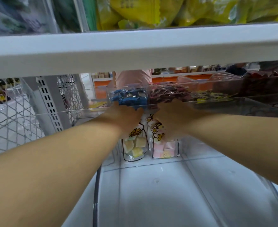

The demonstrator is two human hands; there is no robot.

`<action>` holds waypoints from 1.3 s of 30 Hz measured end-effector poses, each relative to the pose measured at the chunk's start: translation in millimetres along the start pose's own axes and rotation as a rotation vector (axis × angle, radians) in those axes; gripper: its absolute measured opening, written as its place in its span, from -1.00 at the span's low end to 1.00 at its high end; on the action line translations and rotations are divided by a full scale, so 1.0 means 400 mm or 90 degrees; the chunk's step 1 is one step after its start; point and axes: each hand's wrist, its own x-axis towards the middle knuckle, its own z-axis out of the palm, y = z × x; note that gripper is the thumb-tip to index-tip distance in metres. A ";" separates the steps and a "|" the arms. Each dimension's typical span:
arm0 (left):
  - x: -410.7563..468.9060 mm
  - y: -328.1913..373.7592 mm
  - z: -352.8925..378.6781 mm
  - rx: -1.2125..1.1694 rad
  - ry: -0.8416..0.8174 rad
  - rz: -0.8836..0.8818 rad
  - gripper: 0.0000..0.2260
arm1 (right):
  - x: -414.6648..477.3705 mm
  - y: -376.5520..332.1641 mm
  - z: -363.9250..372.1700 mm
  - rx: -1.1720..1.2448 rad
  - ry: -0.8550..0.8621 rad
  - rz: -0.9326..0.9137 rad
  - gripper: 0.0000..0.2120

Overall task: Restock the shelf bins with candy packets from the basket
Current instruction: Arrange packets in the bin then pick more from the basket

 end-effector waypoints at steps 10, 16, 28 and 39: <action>-0.004 0.009 -0.013 0.048 0.015 0.002 -0.52 | 0.006 -0.006 0.005 -0.027 -0.001 0.040 -0.48; -0.013 0.012 -0.026 0.043 -0.008 -0.029 -0.48 | -0.003 0.003 0.012 -0.101 0.042 0.057 -0.15; -0.019 0.015 -0.031 0.037 -0.021 -0.078 -0.53 | -0.023 -0.002 -0.002 0.077 0.078 0.080 -0.59; -0.020 0.020 -0.052 0.095 -0.025 -0.052 -0.57 | -0.016 0.011 0.009 0.151 0.124 0.102 -0.74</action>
